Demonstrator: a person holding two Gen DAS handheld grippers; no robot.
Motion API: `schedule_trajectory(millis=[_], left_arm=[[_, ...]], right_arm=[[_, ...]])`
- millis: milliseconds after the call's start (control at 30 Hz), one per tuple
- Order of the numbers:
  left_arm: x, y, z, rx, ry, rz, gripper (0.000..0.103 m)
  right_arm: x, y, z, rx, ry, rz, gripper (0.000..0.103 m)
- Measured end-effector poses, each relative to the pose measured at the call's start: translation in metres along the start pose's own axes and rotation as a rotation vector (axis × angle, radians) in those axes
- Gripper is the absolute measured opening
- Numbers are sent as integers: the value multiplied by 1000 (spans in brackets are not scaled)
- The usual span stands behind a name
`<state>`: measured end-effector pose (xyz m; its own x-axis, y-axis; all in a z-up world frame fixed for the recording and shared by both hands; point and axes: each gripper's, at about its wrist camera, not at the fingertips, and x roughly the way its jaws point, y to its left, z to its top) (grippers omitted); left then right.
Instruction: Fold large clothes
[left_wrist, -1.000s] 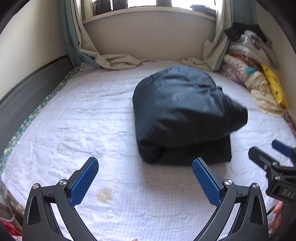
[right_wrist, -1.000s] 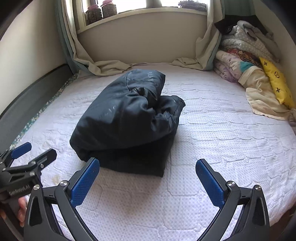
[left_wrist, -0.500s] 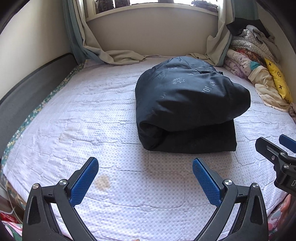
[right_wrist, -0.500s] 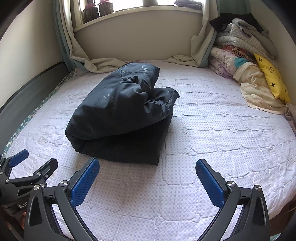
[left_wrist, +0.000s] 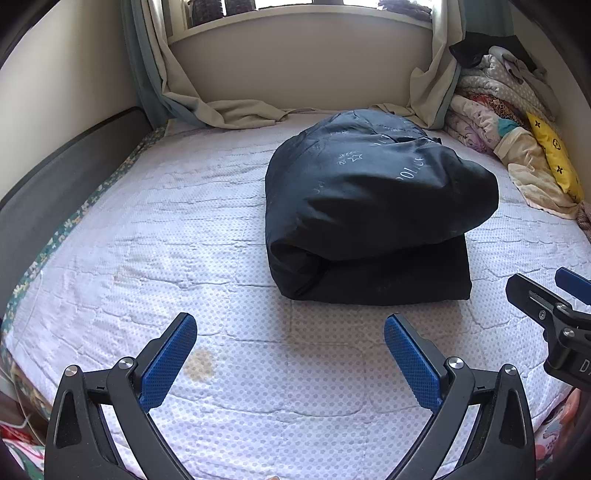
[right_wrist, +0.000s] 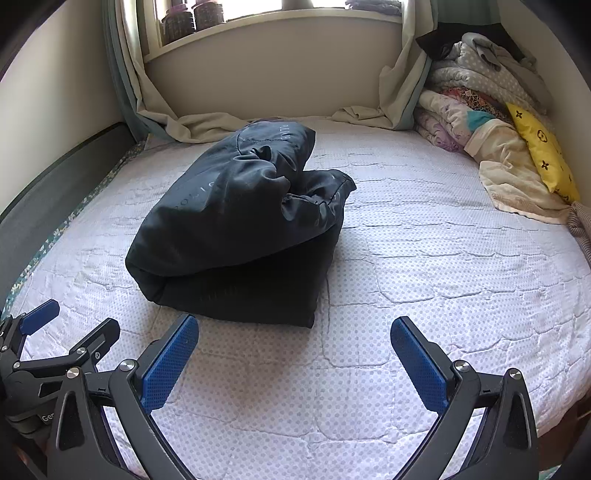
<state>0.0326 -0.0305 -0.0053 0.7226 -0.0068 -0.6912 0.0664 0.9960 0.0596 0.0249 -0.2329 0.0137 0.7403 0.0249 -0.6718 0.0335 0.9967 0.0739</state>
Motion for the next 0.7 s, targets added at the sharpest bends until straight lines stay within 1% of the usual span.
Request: schedule_trajectory(millis=[167,700], left_arm=[[-2,2,1,-13,-1,-7,103],[-5,0,2,-12,-8,-3,103]], right_arm=[[0,0,0,-1,2,1,103],[1,-1,-3,-2,9,1,103]])
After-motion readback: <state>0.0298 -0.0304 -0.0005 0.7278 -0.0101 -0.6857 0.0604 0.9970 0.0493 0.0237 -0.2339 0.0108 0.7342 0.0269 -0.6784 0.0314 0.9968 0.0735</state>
